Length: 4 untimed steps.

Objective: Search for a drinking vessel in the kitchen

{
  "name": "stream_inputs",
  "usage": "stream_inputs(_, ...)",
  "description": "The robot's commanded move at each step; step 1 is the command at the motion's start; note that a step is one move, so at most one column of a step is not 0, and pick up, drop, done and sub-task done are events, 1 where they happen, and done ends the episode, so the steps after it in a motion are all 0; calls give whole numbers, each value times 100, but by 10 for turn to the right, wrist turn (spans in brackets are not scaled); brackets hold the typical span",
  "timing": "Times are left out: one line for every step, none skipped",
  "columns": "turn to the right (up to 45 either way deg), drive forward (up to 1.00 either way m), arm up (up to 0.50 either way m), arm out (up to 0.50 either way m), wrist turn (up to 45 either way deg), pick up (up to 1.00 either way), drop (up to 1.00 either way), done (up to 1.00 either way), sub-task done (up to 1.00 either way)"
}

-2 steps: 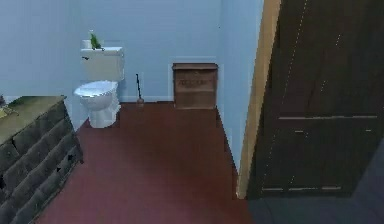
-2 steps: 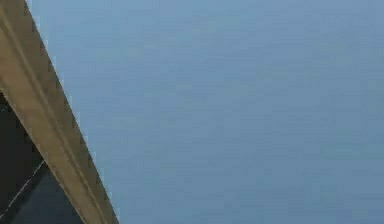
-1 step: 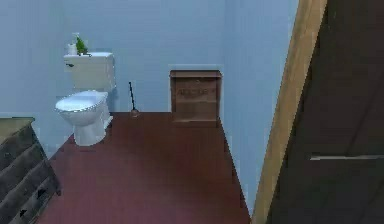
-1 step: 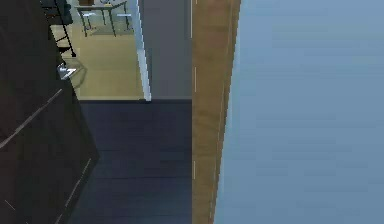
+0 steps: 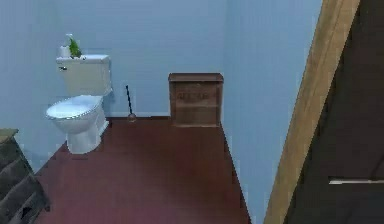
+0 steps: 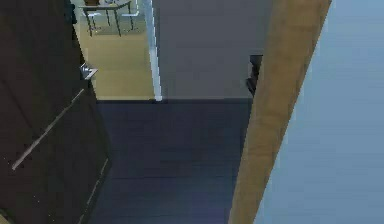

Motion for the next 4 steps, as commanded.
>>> stream_inputs(300, 0, 0, 0, 0, 0, 0, 0, 0)
stream_inputs(0, 50, 0, 0, 0, 0, 0, 0, 0)
stream_inputs(60, 0, 0, 0, 0, 0, 0, 0, 0)
stream_inputs(0, 10, 0, 0, 0, 0, 0, 0, 0)
